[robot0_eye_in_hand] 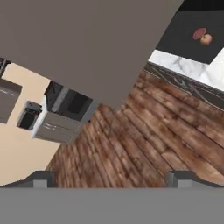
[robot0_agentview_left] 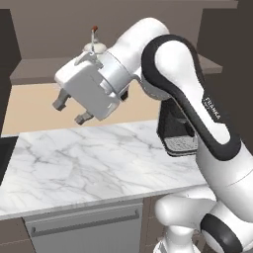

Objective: Open the cabinet, pick the kettle from the cabinet, and place it in the sink.

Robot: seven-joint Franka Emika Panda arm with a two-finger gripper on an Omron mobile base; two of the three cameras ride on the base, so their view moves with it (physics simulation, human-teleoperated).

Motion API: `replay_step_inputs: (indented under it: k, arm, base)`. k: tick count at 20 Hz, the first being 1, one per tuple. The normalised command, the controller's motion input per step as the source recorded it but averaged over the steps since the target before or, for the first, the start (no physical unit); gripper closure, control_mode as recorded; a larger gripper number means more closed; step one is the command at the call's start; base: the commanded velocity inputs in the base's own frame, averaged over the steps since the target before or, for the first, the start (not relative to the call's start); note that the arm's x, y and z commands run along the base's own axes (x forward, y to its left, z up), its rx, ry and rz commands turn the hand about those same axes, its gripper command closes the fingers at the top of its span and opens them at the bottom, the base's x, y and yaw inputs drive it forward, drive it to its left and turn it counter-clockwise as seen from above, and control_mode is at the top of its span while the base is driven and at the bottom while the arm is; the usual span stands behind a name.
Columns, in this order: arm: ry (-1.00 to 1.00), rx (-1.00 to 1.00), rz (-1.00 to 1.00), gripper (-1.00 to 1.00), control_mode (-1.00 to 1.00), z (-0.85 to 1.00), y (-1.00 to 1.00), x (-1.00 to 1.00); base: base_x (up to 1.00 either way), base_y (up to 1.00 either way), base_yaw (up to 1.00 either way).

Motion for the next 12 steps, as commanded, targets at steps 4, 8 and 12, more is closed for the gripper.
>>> replay_step_inputs:
  k: [4, 8, 12]
  arm:
    - [-0.13, 0.01, -0.05, -1.00, -1.00, 0.00, -1.00, -0.56]
    - [-0.20, 0.00, -0.06, -1.00, -1.00, 0.00, -1.00, -0.67]
    - [-0.40, -0.04, -0.07, -1.00, -1.00, 0.00, -0.92, -0.68]
  base:
    - [0.00, 0.00, 0.00]
    - [0.00, 0.00, 0.00]
    - [0.00, 0.00, 0.00]
